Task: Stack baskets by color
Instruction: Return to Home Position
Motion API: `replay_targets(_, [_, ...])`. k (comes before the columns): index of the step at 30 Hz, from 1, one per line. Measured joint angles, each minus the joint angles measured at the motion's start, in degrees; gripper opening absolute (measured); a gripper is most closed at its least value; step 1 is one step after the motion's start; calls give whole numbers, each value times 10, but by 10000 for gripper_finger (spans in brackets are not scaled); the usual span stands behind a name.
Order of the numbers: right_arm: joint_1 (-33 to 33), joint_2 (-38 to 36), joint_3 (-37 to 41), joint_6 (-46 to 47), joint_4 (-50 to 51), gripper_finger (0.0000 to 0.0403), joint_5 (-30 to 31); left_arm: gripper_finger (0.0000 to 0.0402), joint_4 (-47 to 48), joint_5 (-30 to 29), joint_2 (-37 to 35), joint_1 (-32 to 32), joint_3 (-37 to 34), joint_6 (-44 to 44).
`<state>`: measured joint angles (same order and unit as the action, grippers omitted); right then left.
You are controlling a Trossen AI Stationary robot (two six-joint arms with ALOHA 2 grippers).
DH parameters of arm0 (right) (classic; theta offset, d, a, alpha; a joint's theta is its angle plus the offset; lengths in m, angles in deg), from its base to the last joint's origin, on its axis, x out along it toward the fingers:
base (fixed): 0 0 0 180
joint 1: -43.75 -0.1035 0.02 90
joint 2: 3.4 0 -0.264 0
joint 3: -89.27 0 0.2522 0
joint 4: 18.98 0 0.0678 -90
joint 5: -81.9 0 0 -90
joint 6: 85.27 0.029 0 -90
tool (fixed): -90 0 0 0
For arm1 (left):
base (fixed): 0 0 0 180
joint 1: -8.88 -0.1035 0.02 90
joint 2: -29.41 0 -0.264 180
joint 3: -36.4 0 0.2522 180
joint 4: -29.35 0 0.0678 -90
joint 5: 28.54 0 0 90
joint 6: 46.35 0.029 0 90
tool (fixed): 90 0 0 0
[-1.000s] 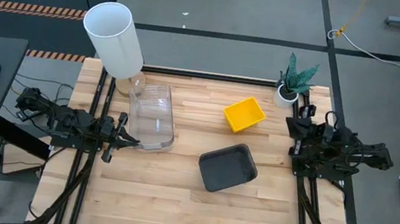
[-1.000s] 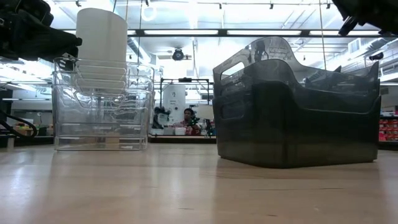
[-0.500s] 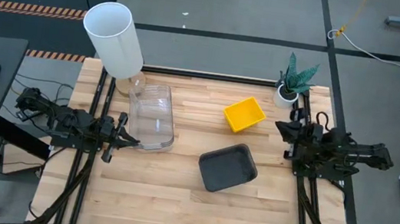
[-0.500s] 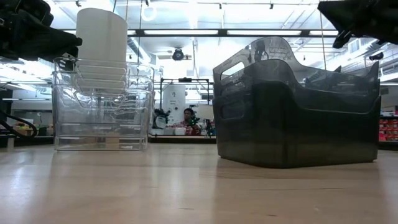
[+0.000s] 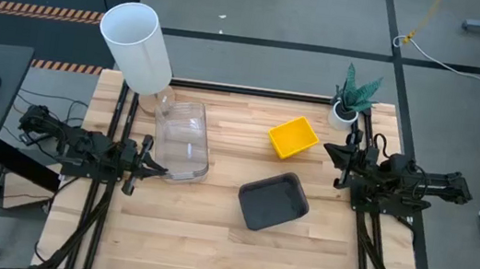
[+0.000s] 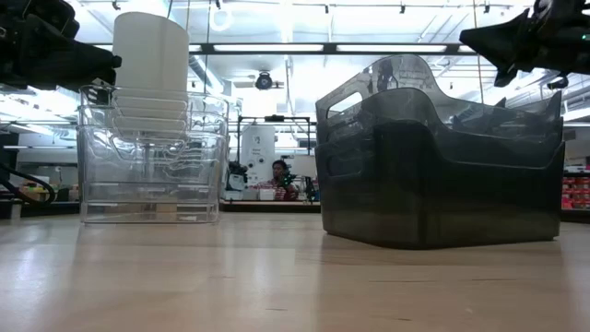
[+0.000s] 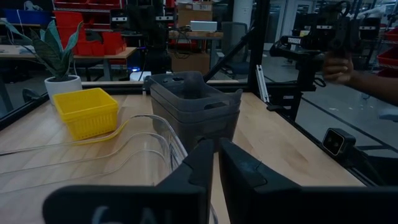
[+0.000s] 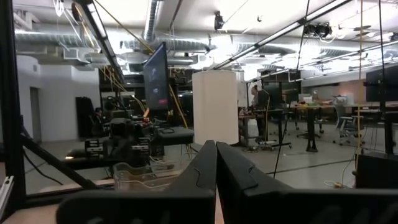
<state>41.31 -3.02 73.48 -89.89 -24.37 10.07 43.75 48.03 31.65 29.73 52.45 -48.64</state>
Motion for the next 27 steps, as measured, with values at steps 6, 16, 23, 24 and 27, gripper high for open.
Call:
replay_targets(6, [0,0,0,0,0,5,0,39,0,0,0,0,0,0])
replay_targets(16, [0,0,0,0,0,6,0,28,0,0,0,0,0,0])
replay_targets(23, [0,0,0,0,0,16,0,36,0,0,0,0,0,0])
replay_targets(24, [0,0,0,0,0,17,0,37,0,0,0,0,0,0])
replay_targets(27, [0,0,0,0,0,16,0,38,0,0,0,0,0,0])
